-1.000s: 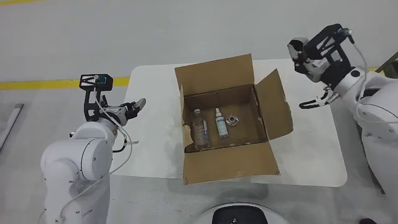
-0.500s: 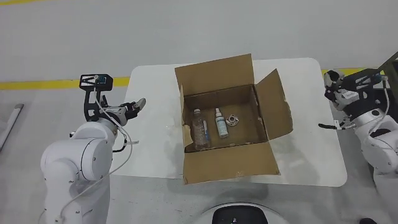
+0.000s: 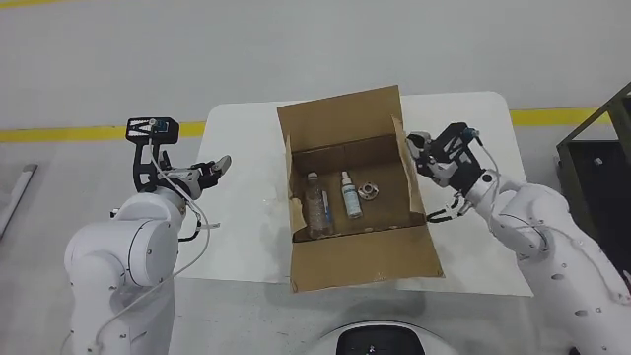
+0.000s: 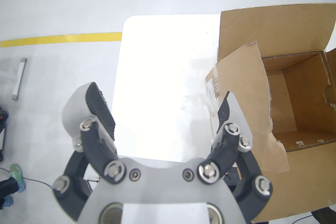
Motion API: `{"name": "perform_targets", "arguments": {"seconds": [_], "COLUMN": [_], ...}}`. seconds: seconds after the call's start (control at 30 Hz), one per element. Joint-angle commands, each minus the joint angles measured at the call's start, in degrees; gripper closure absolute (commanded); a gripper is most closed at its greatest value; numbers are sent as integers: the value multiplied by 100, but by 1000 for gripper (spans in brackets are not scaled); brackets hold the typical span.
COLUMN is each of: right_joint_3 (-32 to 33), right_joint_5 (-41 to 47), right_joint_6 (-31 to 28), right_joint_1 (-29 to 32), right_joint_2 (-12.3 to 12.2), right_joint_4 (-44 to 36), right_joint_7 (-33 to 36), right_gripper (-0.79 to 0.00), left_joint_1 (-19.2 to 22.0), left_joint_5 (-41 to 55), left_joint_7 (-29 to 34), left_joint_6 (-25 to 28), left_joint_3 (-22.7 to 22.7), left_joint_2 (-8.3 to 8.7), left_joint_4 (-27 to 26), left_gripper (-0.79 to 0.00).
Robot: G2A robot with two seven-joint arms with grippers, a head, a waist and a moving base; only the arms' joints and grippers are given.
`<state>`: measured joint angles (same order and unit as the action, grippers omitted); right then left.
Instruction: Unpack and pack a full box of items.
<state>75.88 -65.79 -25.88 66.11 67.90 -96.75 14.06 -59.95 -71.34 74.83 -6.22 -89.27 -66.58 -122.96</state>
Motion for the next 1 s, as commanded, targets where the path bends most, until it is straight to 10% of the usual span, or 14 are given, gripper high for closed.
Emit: {"name": "perform_targets", "arguments": {"seconds": [0.0,0.57,0.63,0.73,0.97], "right_joint_3": [-177,-636,-666,-712,-654], "right_joint_5": [-67,-14,-20,-17,14], "right_joint_6": [-144,-401,-374,-285,-74], "right_joint_1": [-108,-684,-707,-730,-720], "right_joint_2": [8,25,26,31,23], "right_joint_4": [126,614,632,652,592], "right_joint_7": [227,1576,1657,1740,1689], "right_gripper": [0,0,0,0,0], "left_joint_1": [0,-499,-541,-637,-658], "left_joint_5": [0,244,239,143,-99], "left_joint_7": [0,-817,-853,-1012,-1111], "left_joint_6": [0,900,1291,2058,2991], "left_joint_3": [0,195,299,531,945], "left_joint_2": [0,26,44,79,131], "left_joint_4": [0,-48,-49,20,272], "left_gripper": [-785,-785,-376,-15,0]}}
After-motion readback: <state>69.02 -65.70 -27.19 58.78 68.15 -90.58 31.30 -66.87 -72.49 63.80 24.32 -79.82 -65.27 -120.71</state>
